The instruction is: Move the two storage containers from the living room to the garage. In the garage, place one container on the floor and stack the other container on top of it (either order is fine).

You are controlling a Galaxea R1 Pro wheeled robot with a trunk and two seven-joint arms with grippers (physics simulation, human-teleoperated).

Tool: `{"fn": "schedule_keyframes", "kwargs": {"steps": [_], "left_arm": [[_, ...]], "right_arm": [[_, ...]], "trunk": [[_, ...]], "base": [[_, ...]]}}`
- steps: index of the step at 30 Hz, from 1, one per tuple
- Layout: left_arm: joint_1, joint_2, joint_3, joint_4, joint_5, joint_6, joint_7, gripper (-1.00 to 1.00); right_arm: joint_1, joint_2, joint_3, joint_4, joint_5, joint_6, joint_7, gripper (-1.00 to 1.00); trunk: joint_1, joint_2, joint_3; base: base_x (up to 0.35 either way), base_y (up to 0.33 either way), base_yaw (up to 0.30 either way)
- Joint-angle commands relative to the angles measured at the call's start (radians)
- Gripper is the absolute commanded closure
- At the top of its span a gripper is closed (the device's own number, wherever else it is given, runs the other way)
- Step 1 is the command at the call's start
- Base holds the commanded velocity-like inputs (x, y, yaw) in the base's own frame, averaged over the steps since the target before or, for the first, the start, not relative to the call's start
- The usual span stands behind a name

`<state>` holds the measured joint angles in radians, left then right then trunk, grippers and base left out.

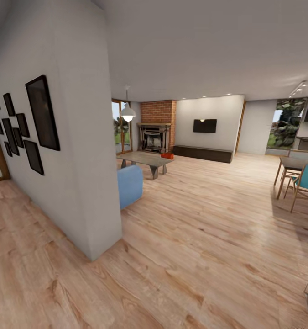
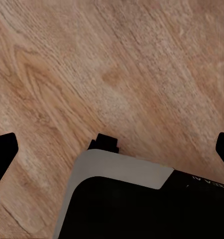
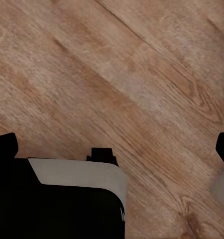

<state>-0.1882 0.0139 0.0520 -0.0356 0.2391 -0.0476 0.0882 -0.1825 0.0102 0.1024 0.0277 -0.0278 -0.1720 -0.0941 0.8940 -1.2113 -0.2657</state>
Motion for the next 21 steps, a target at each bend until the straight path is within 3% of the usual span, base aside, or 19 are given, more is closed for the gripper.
{"fn": "schedule_keyframes", "kwargs": {"steps": [1, 21], "left_arm": [[0.0, 0.0, 0.004, 0.0, 0.002, -0.003, 0.001, -1.0], [0.0, 0.0, 0.002, 0.0, 0.0, -0.003, 0.001, -1.0]], "right_arm": [[-0.002, 0.001, 0.008, 0.003, -0.003, -0.004, -0.004, -1.0], [-0.002, 0.001, 0.008, 0.003, -0.001, -0.005, -0.004, -1.0]], "trunk": [[0.001, -0.001, -0.001], [0.001, -0.001, -0.001]], "base": [[0.33, 0.0, -0.293], [0.33, 0.0, -0.293]]}}
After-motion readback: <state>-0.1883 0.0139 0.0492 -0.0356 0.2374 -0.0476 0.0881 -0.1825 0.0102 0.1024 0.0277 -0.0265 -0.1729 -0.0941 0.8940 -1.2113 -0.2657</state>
